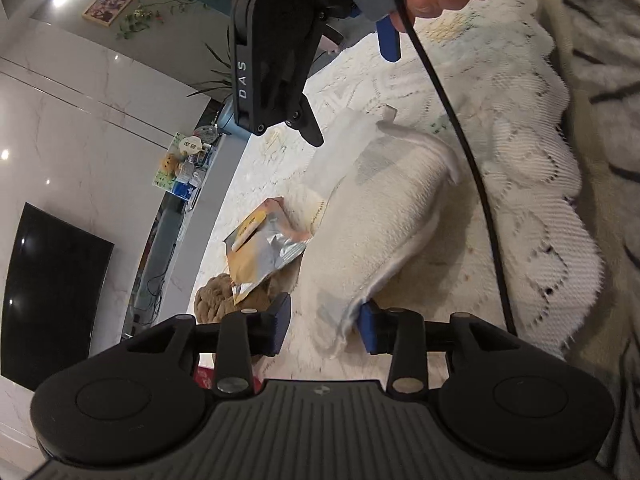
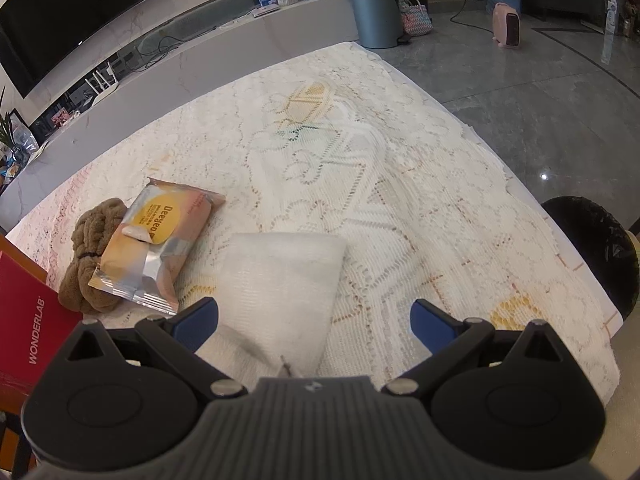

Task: Organize soft objects
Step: 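Grasp the white mesh cloth with the right tool while left holds the pillow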

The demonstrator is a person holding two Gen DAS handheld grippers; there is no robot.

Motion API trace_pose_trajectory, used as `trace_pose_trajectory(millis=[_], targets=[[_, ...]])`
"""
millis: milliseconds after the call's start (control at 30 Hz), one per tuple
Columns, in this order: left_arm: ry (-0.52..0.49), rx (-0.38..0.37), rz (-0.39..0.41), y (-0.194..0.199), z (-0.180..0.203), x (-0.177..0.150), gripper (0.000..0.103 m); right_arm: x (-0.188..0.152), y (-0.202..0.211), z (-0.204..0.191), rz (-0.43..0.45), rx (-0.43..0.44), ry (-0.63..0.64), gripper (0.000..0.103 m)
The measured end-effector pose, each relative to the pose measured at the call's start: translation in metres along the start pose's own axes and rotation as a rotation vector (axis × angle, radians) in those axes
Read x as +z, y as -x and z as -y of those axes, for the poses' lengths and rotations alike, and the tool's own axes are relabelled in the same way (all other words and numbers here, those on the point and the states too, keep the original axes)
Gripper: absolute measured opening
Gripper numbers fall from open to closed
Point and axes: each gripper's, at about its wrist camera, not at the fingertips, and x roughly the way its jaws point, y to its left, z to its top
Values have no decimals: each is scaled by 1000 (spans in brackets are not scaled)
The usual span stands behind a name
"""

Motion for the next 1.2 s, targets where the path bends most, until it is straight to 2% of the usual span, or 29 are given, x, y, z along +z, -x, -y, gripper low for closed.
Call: trace_pose_trajectory(millis=[200, 367, 400, 433, 467, 500, 533, 667, 867, 1033, 1133, 1200], targets=[[0, -6, 76, -17, -1, 7, 57, 0, -1, -2, -5, 0, 12, 100], [20, -25, 112, -30, 3, 12, 56, -1, -1, 0, -7, -6, 3, 100], [33, -26, 115, -33, 2, 12, 52, -1, -1, 0, -6, -7, 2, 100], [60, -42, 114, -34, -1, 12, 38, -1, -1, 1, -6, -9, 0, 100], [94, -76, 105, -36, -5, 12, 30, 0, -1, 2, -5, -10, -1, 100], [132, -108, 92, -38, -8, 12, 13, 0, 0, 2, -4, -12, -3, 100], [160, -136, 83, -39, -12, 11, 6, 0, 0, 2, -3, -15, -3, 100], [189, -165, 85, -28, -19, 6, 5, 3, 0, 1, 4, -8, 2, 100], [405, -176, 26, 5, -76, -3, 5, 2, 1, 3, 3, 12, -11, 100], [565, -208, -95, 27, -120, -22, 5, 2, -3, 2, -16, 32, -38, 100], [692, -254, -110, 39, -141, -43, 5, -2, -7, -5, -35, 58, -34, 100], [753, -272, -92, 49, -149, -55, 5, -4, -9, -10, -38, 64, -30, 100]])
